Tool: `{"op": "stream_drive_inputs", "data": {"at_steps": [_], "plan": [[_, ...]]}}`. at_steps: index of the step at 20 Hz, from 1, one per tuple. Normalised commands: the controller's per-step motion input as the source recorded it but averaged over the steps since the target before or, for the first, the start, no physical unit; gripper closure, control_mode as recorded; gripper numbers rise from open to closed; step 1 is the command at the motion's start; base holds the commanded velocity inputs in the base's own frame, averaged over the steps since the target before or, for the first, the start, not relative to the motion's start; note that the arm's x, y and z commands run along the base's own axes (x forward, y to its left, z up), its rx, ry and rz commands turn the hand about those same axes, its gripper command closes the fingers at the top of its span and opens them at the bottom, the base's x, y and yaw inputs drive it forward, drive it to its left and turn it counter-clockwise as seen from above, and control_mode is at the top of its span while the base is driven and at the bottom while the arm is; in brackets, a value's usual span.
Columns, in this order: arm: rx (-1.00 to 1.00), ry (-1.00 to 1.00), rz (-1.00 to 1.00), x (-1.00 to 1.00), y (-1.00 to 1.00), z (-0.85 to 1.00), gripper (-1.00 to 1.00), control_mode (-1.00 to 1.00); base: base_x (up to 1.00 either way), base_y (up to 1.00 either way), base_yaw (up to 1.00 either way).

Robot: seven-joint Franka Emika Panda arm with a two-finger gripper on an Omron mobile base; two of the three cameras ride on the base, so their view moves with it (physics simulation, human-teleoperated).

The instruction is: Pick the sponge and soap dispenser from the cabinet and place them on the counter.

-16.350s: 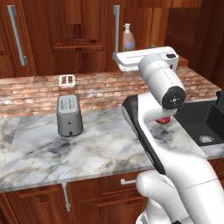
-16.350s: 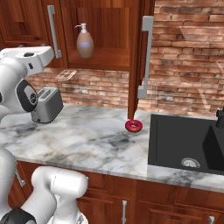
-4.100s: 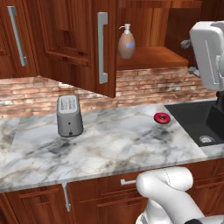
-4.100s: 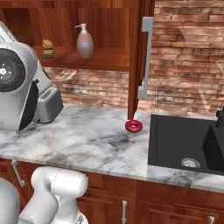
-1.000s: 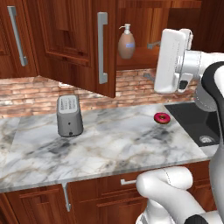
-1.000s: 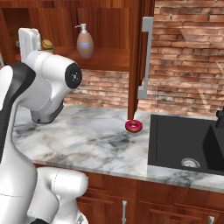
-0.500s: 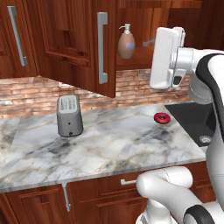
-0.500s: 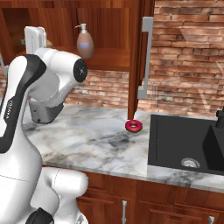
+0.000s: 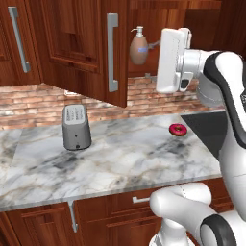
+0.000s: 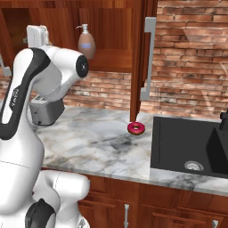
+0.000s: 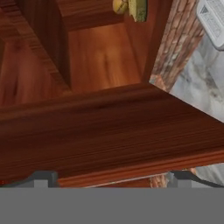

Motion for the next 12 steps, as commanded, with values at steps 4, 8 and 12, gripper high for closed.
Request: {"op": "stream_drive_inputs", "data": {"at_steps": [4,8,12], "plan": [[0.00,0.00,0.03,0.14,0.22,-0.08,-1.00,-1.00,0.00,0.00,0.00],[0.00,0.00,0.06,0.09,0.25,-0.10,-1.00,-1.00,0.00,0.00,0.00],[-0.01,0.00,0.08,-0.01,0.28,-0.01,-1.00,-1.00,0.00,0.00,0.00]]}}
